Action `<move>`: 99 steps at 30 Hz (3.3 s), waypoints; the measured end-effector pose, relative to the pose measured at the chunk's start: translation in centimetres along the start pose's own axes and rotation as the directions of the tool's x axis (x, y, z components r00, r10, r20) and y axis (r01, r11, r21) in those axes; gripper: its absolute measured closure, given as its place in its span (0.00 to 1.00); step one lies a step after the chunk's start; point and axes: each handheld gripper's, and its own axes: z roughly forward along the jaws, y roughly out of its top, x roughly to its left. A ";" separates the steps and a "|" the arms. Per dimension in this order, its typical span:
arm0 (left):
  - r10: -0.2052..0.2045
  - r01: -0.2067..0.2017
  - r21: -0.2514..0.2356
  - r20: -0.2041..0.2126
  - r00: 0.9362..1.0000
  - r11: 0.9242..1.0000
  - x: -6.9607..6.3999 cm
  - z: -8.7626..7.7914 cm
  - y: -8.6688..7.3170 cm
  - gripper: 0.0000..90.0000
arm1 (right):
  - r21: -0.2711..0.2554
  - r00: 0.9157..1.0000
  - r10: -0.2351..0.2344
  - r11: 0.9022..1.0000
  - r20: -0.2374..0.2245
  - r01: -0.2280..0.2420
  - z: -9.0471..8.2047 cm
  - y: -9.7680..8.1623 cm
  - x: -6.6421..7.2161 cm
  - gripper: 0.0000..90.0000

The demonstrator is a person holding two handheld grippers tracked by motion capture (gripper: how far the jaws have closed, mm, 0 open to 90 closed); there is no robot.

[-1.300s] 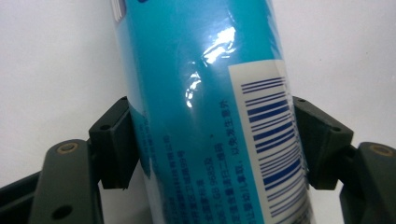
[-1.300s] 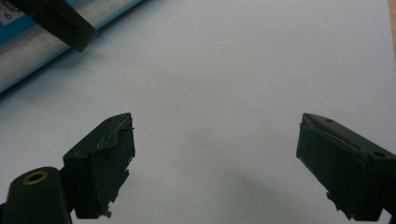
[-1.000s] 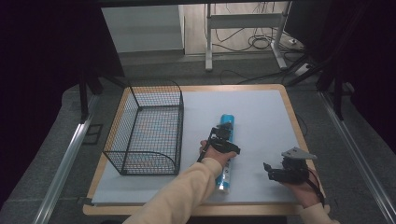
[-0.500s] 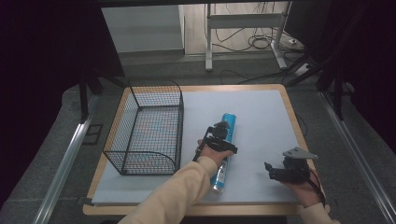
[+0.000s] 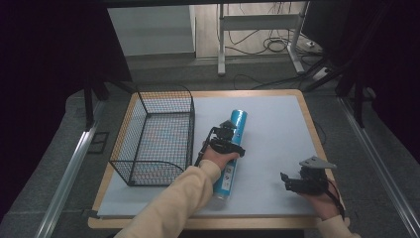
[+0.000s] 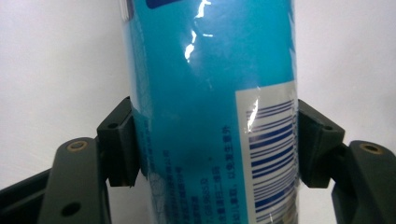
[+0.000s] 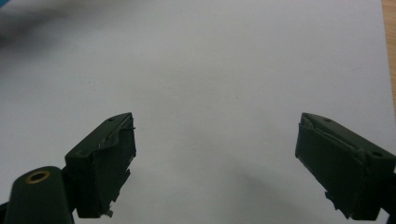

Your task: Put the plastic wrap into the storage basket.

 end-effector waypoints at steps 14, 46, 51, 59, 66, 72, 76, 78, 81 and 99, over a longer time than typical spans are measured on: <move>0.043 -0.042 -0.045 0.029 0.999 0.998 0.3 -2.7 0.5 0.34 | 0.007 1.000 -0.001 1.000 0.001 0.001 0.1 -0.1 0.0 0.14; 0.117 -0.114 -0.146 0.015 0.993 0.983 1.3 -8.9 2.7 0.35 | 0.018 1.000 -0.001 1.000 0.000 0.001 0.3 -0.1 -0.2 0.14; 0.122 -0.119 -0.150 0.012 0.992 0.981 1.6 -9.6 3.3 0.35 | 0.019 1.000 -0.002 1.000 0.001 0.002 0.4 -0.1 -0.2 0.14; 0.129 -0.128 -0.161 -0.003 0.992 0.979 1.9 -10.2 4.1 0.35 | 0.019 1.000 -0.002 1.000 0.002 0.002 0.3 -0.1 -0.3 0.14; 0.146 -0.147 -0.168 -0.020 0.989 0.975 1.9 -11.0 4.7 0.35 | 0.020 1.000 -0.003 1.000 0.001 0.003 0.4 -0.1 -0.3 0.14; 0.144 -0.148 -0.178 -0.032 0.989 0.973 2.2 -11.8 5.3 0.35 | 0.019 1.000 -0.004 1.000 0.001 0.004 0.4 -0.1 -0.3 0.14; 0.146 -0.150 -0.189 -0.037 0.989 0.970 2.4 -12.4 5.6 0.35 | 0.020 1.000 -0.004 1.000 0.000 0.004 0.4 -0.1 -0.4 0.14; 0.150 -0.155 -0.196 -0.042 0.988 0.968 2.5 -12.7 5.8 0.35 | 0.022 1.000 0.000 1.000 -0.002 0.000 0.4 -0.1 -0.3 0.14; 0.153 -0.160 -0.198 -0.049 0.987 0.967 2.6 -13.0 6.0 0.35 | 0.021 1.000 -0.004 1.000 0.000 0.004 0.4 -0.1 -0.4 0.14; 0.154 -0.167 -0.205 -0.075 0.985 0.964 3.9 -14.5 6.2 0.35 | 0.029 1.000 -0.007 1.000 0.002 0.006 0.5 -0.2 -0.4 0.14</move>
